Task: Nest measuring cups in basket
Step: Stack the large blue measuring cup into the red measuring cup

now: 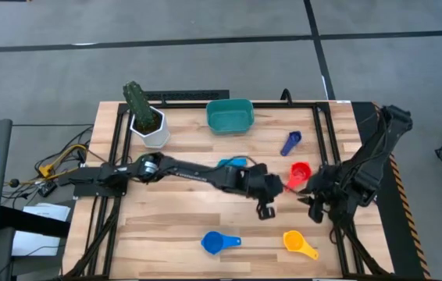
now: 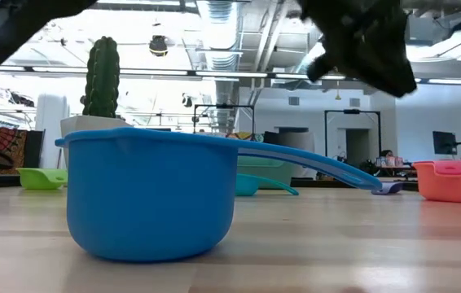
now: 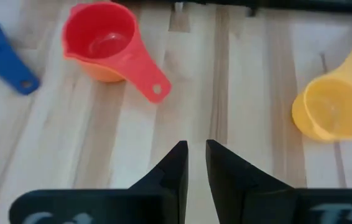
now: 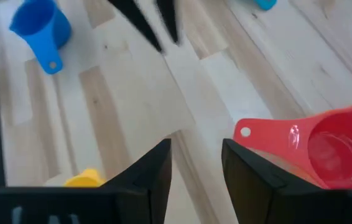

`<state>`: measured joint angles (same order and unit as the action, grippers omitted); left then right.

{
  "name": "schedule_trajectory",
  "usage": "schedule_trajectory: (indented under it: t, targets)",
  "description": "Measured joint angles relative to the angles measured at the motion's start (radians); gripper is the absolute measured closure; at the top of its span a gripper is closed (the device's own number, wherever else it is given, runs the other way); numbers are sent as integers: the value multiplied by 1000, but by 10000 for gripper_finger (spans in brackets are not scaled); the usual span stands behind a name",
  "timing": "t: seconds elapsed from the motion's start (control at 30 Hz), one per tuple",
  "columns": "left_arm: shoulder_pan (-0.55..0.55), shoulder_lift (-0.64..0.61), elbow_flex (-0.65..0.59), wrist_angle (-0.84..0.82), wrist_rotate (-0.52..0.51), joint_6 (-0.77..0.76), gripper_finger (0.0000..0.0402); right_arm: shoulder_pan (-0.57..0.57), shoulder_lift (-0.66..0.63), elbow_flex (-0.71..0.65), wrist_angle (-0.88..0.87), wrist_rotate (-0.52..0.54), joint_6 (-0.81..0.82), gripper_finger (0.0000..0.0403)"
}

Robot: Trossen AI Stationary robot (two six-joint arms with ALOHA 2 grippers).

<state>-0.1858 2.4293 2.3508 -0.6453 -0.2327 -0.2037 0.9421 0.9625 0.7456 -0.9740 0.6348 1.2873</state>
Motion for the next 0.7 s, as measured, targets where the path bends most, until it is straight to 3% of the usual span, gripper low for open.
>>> schedule_trajectory:
  t: [0.3, 0.53, 0.7]
  targets:
    - [-58, -52, 1, -393, -323, -206, 358, -9, 39, -1, 33, 66, -52, 254]
    - [-86, -63, 1, -624, -355, -332, 358, -36, 24, -1, 41, 72, -92, 259]
    - [-109, -127, 0, -693, -449, -356, 358, -42, 24, -1, 39, 53, -114, 257]
